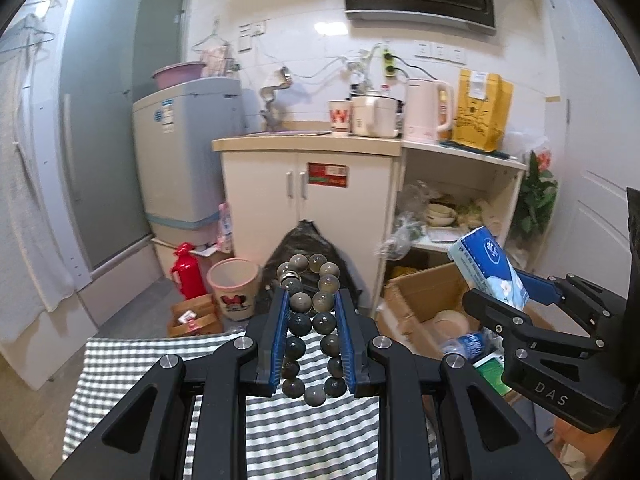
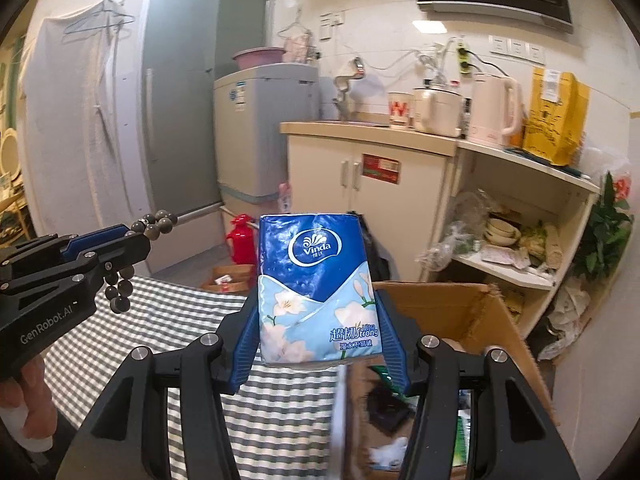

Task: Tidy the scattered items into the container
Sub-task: 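Lift and carry the bracelet and tissue pack with both tools toward the box, then open the left tool to drop the bracelet while the right tool releases the tissue pack into the box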

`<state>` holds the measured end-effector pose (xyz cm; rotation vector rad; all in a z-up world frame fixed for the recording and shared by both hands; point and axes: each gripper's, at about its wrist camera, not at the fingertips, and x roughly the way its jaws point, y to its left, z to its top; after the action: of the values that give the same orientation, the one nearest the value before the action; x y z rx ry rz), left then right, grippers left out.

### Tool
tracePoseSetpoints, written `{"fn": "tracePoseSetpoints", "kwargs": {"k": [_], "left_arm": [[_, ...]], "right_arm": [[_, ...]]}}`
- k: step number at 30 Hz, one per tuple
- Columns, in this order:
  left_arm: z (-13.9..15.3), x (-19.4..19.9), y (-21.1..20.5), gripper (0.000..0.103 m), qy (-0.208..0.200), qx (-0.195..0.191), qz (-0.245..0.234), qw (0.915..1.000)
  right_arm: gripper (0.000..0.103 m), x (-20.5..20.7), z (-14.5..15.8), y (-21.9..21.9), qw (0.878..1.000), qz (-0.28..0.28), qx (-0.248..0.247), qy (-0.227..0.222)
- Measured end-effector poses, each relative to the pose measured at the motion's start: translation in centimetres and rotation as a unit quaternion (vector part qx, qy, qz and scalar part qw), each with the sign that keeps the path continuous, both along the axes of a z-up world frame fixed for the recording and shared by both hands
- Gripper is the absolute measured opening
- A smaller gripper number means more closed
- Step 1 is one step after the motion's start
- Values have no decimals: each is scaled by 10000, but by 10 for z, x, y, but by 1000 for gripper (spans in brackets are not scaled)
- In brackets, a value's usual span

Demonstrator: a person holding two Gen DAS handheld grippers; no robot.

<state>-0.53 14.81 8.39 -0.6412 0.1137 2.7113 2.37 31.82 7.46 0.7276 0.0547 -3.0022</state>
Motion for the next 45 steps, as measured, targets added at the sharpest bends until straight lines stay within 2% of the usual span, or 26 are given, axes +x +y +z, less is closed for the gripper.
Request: {"fn": "tracePoseSetpoints", "kwargs": {"k": [16,30,31,32,36,38,45], "left_arm": [[-5,-12,87,22,-99,-13,-825,9965],[-22,-34,145,23,-322,-54,-1198,9923],[-25,-36,149,22,-354,-76,-1223,9918],[-27,-38,153,10,-375,-92,-1236,9916],[-40,-49,169,10,-524,-172,-1328,9896],[-48,-55,180,5,-620,-214,-1451,9872],[-65,-69,197,5,-756,-345,-1529,9847]], "right_arm": [[53,7,-5,86,9956,-925,-17,-169],[53,1,-21,142,9896,-1371,3,-436],[53,-1,-23,145,9892,-1390,-5,-459],[53,-2,-25,148,9888,-1409,-14,-485],[53,-11,-39,162,9871,-1465,-62,-644],[53,-16,-47,167,9864,-1474,-85,-728],[53,-33,-68,175,9848,-1410,-141,-1005]]}}
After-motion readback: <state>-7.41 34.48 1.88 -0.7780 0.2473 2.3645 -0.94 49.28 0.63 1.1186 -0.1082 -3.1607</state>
